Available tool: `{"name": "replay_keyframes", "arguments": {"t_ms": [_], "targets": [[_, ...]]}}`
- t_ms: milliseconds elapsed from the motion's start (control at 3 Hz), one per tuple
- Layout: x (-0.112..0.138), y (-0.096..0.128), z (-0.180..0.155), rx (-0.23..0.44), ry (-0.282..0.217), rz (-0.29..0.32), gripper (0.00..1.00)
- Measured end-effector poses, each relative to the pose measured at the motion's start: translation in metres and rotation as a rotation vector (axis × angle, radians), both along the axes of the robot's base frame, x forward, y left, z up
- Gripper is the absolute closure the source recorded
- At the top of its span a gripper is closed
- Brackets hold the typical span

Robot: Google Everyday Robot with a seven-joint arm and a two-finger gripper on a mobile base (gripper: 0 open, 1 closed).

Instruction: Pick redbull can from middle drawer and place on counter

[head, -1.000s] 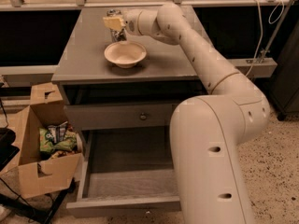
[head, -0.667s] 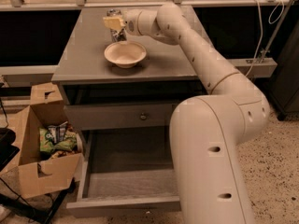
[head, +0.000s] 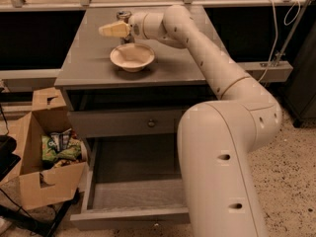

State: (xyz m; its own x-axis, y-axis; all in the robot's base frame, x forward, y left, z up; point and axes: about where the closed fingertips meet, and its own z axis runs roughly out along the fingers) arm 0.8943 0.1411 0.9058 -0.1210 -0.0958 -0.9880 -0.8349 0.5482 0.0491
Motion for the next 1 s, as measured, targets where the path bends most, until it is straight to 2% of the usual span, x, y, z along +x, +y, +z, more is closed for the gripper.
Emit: {"name": "replay_keyframes", "arguments": {"t_ms": [333, 667, 1000], "targets": [[0.0, -0.002, 0.007, 0.004, -0.018, 0.006, 0.0], [0.004, -0.015, 0.007, -0.061, -0.058, 0.04, 0.0], [-0.019, -0.097, 0.054, -0.135, -0.109, 0.079, 0.0]]}}
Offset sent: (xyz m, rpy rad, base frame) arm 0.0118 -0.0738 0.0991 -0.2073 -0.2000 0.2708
